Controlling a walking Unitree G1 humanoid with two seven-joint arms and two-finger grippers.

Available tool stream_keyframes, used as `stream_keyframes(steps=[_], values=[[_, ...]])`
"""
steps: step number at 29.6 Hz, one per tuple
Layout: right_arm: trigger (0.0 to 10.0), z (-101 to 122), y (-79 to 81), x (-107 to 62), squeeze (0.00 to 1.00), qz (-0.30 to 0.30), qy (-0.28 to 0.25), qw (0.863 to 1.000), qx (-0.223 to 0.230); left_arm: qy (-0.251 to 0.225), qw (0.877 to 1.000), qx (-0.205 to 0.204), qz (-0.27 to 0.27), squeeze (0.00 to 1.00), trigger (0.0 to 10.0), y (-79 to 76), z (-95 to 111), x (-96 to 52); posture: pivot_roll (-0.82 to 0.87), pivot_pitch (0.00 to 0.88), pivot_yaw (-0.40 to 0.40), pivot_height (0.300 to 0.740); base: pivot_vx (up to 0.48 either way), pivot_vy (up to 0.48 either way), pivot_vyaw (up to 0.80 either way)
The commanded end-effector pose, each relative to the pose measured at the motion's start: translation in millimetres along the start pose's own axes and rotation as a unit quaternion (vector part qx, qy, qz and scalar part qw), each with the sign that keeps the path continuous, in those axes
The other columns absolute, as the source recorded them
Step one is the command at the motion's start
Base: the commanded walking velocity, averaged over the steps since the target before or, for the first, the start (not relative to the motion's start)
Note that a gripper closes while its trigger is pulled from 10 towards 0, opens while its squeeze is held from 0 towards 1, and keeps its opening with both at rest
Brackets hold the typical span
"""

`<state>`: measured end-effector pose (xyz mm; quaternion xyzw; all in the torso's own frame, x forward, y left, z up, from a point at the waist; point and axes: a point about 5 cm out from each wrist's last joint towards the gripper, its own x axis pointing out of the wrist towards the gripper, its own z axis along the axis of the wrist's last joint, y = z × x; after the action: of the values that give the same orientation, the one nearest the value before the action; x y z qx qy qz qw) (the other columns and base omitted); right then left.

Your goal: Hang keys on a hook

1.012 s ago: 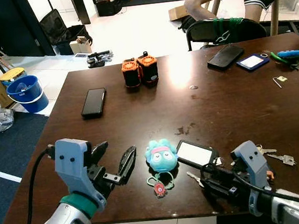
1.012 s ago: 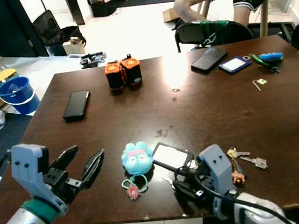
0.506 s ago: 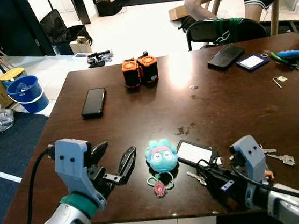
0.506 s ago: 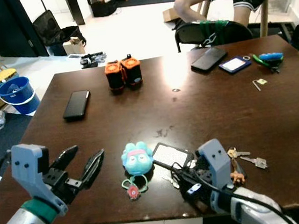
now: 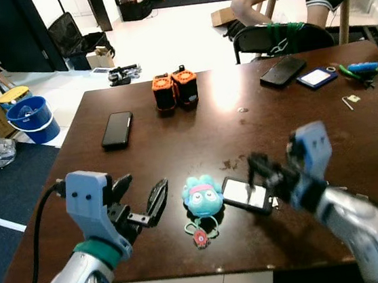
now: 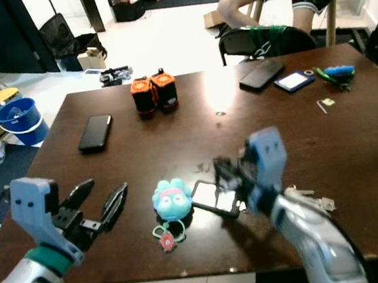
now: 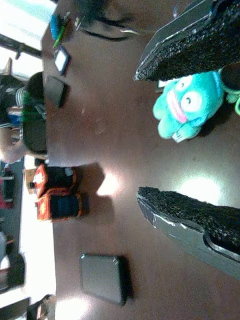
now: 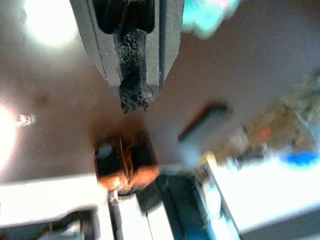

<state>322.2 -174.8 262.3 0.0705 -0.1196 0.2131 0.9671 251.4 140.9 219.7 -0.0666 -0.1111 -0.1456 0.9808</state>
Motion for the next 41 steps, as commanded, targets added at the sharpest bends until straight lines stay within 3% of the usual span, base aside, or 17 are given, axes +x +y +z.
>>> stream_keyframes(steps=[1, 4, 7, 14, 15, 16, 17, 18, 19, 21, 22, 25, 26, 28, 29, 33, 41], values=[[0.0, -12.2, 1.2, 2.5, 0.0, -0.021, 0.005, 0.999, 0.04, 0.003, 0.997, 0.012, 0.075, 0.0, 10.0, 18.9, -3.1, -1.1, -0.18, 0.124, 0.2, 0.74, 0.0, 0.0, 0.0], [0.0, -14.1, 4.9, 4.1, 0.0, -0.019, 0.005, 0.999, 0.045, 0.0, 0.996, 0.013, 0.093, 0.0, 10.0, 23.2, -2.4, -1.6, -0.18, 0.124, 0.2, 0.74, 0.0, 0.0, 0.0], [0.0, -20.1, 29.6, 3.4, 0.0, 0.01, 0.005, 0.998, 0.069, 0.005, 0.994, 0.02, 0.106, 0.0, 10.0, 31.1, -3.5, -12.4, -0.18, 0.116, 0.195, 0.74, 0.0, 0.0, 0.0], [0.0, -28.5, 26.4, -11.7, 0.0, -0.039, 0.0, 0.997, 0.066, 0.01, 0.995, 0.025, 0.096, 0.0, 10.0, 28.2, -7.4, -25.5, -0.18, 0.091, 0.201, 0.74, 0.0, 0.0, 0.0], [0.0, -34.0, 22.2, -22.1, 0.0, -0.066, 0.003, 0.996, 0.059, 0.013, 0.995, 0.026, 0.098, 0.0, 10.0, 28.1, -8.9, -31.7, -0.2, 0.076, 0.209, 0.74, 0.0, 0.0, 0.0], [0.0, -34.0, 22.2, -22.1, 0.0, -0.066, 0.003, 0.996, 0.059, 0.013, 0.995, 0.026, 0.098, 0.0, 10.0, 28.1, -8.9, -31.7, -0.2, 0.076, 0.209, 0.74, 0.0, 0.0, 0.0], [0.0, -40.5, 17.9, -35.4, 0.0, -0.091, 0.01, 0.994, 0.055, 0.017, 0.994, 0.025, 0.1, 0.0, 10.0, 28.2, -9.8, -38.0, -0.2, 0.069, 0.212, 0.74, 0.0, 0.0, 0.0], [0.0, -40.5, 17.9, -35.4, 0.0, -0.091, 0.01, 0.994, 0.055, 0.017, 0.994, 0.025, 0.1, 0.0, 10.0, 28.2, -9.8, -38.0, -0.2, 0.069, 0.212, 0.74, 0.0, 0.0, 0.0], [0.0, -48.2, 15.3, -50.8, 0.0, -0.111, 0.022, 0.992, 0.049, 0.023, 0.994, 0.022, 0.103, 0.0, 10.0, 27.8, -10.9, -44.5, -0.2, 0.064, 0.217, 0.74, 0.0, 0.0, 0.0], [0.0, -48.2, 15.3, -50.8, 0.0, -0.111, 0.022, 0.992, 0.049, 0.023, 0.994, 0.022, 0.103, 0.0, 10.0, 27.8, -10.9, -44.5, -0.2, 0.064, 0.217, 0.74, 0.0, 0.0, 0.0], [0.0, -61.0, 16.4, -74.6, 0.0, -0.131, 0.046, 0.989, 0.043, 0.027, 0.994, 0.022, 0.107, 0.0, 10.0, 28.8, -11.3, -53.5, -0.2, 0.062, 0.229, 0.74, 0.0, 0.0, 0.0], [0.0, -64.7, 18.5, -79.8, 0.0, -0.134, 0.054, 0.989, 0.043, 0.027, 0.993, 0.022, 0.11, 0.0, 10.0, 29.7, -11.3, -55.1, -0.2, 0.062, 0.229, 0.74, 0.0, 0.0, 0.0], [1.8, -66.9, 21.1, -80.3, 0.0, -0.133, 0.059, 0.988, 0.043, 0.025, 0.993, 0.023, 0.11, 0.0, 10.0, 30.4, -11.0, -53.7, -0.2, 0.063, 0.226, 0.74, 0.0, 0.0, 0.0], [1.8, -67.9, 22.8, -79.8, 0.0, -0.132, 0.062, 0.988, 0.043, 0.024, 0.993, 0.023, 0.11, 0.0, 10.0, 30.8, -10.8, -52.3, -0.2, 0.063, 0.226, 0.74, 0.0, 0.0, 0.0], [10.0, -69.9, 24.8, -77.3, 0.0, -0.129, 0.066, 0.989, 0.042, 0.022, 0.993, 0.025, 0.11, 0.0, 10.0, 31.0, -10.4, -49.0, -0.19, 0.065, 0.225, 0.74, 0.0, 0.0, 0.0], [10.0, -76.8, 34.5, -71.9, 0.0, -0.113, 0.078, 0.99, 0.044, 0.017, 0.994, 0.027, 0.108, 0.0, 10.0, 29.5, -10.2, -39.3, -0.19, 0.056, 0.223, 0.74, 0.0, 0.0, 0.0], [10.0, -77.7, 38.2, -64.9, 0.0, -0.106, 0.077, 0.99, 0.046, 0.035, 0.992, 0.044, 0.112, 0.0, 10.0, 31.8, -15.7, -30.2, -0.19, 0.077, 0.201, 0.74, 0.0, 0.0, 0.0]])
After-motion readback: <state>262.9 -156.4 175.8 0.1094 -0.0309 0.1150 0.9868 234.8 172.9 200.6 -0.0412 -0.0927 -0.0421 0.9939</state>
